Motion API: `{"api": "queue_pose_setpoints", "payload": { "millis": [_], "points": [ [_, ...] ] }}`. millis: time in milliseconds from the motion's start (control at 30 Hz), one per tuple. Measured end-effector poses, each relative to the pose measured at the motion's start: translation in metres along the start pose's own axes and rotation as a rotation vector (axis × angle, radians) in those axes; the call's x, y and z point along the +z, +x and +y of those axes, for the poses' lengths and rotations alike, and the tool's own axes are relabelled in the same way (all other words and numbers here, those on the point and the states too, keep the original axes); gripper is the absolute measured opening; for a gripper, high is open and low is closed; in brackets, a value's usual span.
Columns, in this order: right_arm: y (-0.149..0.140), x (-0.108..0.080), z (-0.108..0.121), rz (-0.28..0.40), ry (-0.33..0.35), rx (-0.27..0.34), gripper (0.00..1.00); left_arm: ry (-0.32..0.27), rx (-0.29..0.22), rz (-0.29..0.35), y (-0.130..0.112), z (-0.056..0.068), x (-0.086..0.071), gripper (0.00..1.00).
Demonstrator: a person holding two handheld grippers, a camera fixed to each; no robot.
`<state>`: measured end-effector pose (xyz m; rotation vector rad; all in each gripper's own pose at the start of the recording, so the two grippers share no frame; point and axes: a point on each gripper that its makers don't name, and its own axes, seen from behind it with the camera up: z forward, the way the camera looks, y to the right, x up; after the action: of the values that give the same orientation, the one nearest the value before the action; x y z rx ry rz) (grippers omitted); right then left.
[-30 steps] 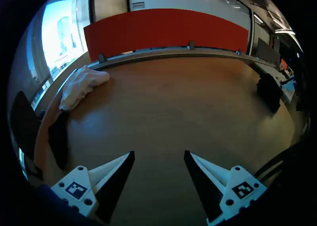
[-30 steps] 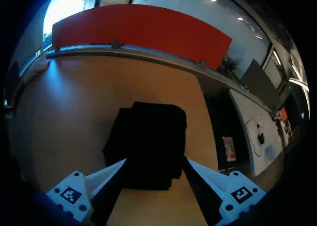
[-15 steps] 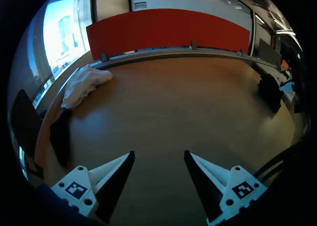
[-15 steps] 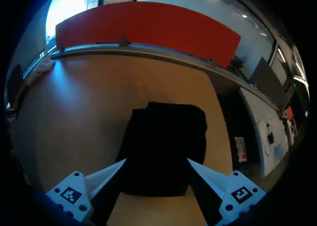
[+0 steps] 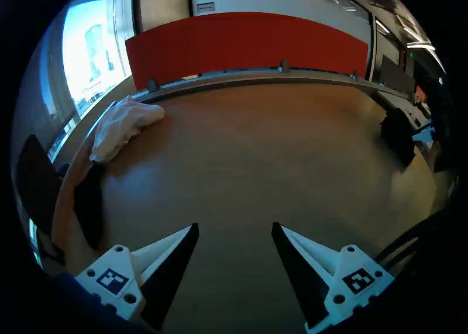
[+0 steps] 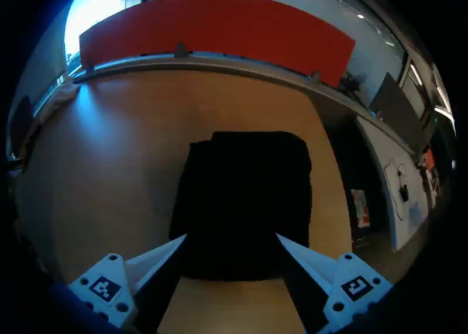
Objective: Fold towel
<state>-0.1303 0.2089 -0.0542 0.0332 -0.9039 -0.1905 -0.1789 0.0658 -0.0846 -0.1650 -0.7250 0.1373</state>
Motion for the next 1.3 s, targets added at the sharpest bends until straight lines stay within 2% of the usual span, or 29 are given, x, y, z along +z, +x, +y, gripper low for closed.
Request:
{"api": "queue_pose_setpoints", "payload": {
  "millis": [200,500,700,1000,1300],
  "points": [
    [0.019,-0.014,0.002,0.051,-0.009,-0.002,0.97,0.002,-0.009,0.003,0.002,-0.001,0.001,0.92],
    [0.026,-0.018,0.002,0.066,-0.012,-0.015,0.97,-0.003,-0.003,0.006,0.004,0.002,0.001,0.92],
    [0.035,-0.024,0.0,0.103,-0.013,0.001,0.97,-0.004,-0.004,0.012,0.006,0.001,0.001,0.93],
    [0.063,-0.038,0.005,0.244,-0.039,0.078,0.97,-0.005,-0.007,0.02,0.012,0.001,-0.001,0.92],
    [0.103,-0.065,0.009,0.452,-0.051,0.16,0.97,-0.002,0.003,0.032,0.018,-0.001,-0.004,0.92]
  ]
}}
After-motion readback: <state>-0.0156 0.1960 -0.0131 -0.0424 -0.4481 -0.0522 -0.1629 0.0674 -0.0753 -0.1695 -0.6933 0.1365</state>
